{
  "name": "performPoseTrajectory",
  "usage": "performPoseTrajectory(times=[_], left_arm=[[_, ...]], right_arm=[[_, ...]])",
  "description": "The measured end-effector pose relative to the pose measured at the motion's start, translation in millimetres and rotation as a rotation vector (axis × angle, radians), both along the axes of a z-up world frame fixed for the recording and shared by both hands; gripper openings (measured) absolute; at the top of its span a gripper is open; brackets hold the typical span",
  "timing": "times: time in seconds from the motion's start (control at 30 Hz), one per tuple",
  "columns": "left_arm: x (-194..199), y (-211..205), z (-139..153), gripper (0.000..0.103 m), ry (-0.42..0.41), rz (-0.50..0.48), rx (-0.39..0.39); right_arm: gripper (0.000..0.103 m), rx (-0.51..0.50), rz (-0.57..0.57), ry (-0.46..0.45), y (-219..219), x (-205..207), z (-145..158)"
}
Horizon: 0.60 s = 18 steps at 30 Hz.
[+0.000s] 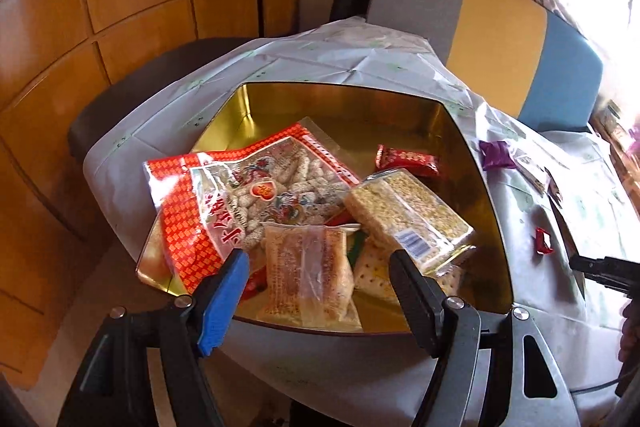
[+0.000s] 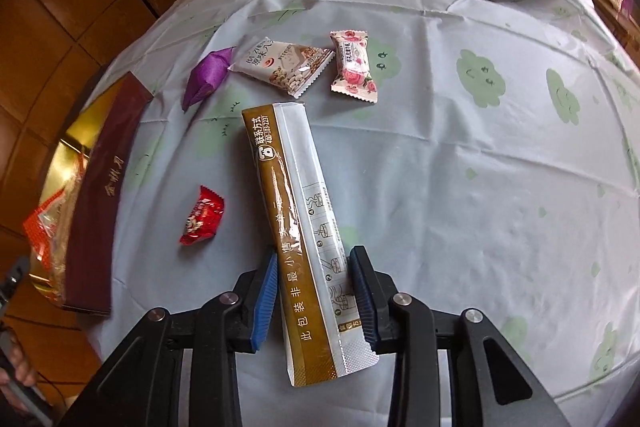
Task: Organize snacks
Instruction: 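Carry the gold-and-white stick pack into the tin and open the right tool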
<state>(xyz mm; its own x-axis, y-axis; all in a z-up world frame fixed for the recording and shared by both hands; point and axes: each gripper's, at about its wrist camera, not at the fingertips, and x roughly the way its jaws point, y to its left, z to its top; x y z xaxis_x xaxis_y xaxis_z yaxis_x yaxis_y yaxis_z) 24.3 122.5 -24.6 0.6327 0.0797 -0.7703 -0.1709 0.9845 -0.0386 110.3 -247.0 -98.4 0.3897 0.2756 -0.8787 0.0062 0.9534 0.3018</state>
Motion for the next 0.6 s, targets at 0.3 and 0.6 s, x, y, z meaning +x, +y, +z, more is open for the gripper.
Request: performPoseTrajectory(times=[0.3, 0.6], left_arm=[[-4, -16, 4, 0.073, -0.009, -0.026, 0.033], [-12, -9, 13, 0.073, -0.048, 0.023, 0.074]], right_arm=[[0.036, 0.320, -0.062, -0.002, -5, -24, 6], [0.036, 0.310, 0.039, -0.073, 48, -20, 48]])
